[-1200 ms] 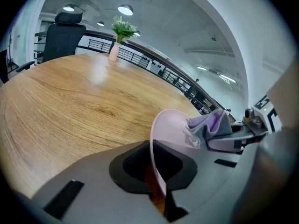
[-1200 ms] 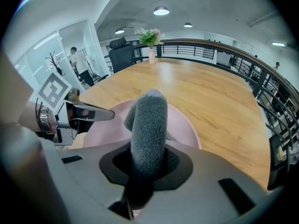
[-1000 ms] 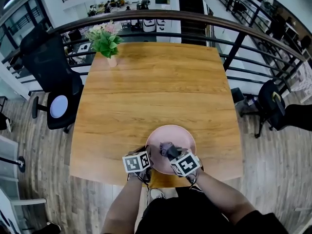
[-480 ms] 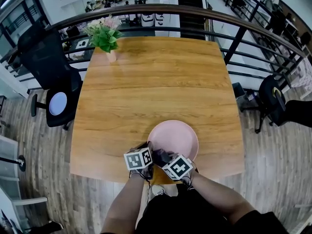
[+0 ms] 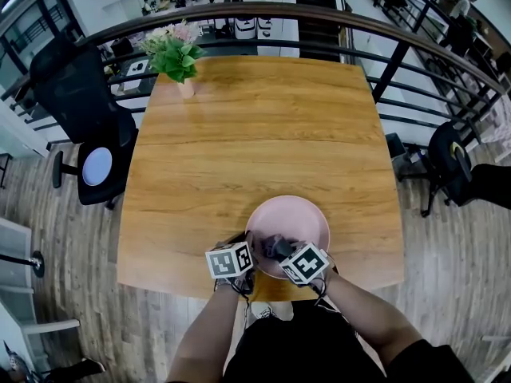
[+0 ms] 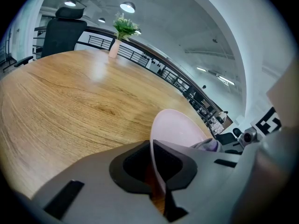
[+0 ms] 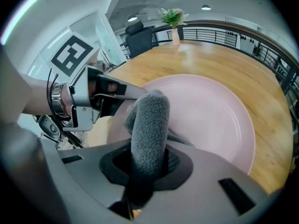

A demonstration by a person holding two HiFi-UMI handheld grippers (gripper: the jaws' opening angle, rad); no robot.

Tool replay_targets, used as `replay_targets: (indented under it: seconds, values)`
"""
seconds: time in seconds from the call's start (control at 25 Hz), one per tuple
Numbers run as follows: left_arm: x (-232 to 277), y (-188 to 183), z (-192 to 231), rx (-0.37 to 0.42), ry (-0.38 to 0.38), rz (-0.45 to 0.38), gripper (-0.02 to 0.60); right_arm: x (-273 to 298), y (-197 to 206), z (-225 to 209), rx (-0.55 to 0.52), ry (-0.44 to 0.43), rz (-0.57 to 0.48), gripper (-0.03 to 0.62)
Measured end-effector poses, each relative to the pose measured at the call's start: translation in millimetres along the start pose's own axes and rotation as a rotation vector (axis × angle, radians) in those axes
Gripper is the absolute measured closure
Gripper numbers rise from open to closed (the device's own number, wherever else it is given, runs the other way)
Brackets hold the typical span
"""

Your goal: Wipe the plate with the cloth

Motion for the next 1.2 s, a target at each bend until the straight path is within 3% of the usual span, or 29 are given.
replay_targets:
  seconds: [0.36, 0.8, 1.2]
  values:
    - [-0.3, -0.9, 1.2, 0.000, -0.005, 0.001, 0.551, -14.4, 1.3, -54.8, 0.055, 0.113, 0.007, 0.520]
    - [-3.0, -2.6, -0.2, 0.000, -0.024, 0.001, 0.551, -23.2, -7.5, -97.6, 0.034, 0.254, 0.028, 0.520]
    - [-3.3, -1.6, 1.4, 0.007, -0.021, 0.003, 0.551, -31.0, -15.5, -101.6, 0.029, 0.397, -0.068, 0.520]
Point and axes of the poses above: the fingertips, and each gripper's own axes: x forward along the fingers, z to its left, y out of its underside, the point moved 9 cm from there along -x, backward along the fingers, and after that the axes turned 5 degrees about -x, right-handed, at the moved point
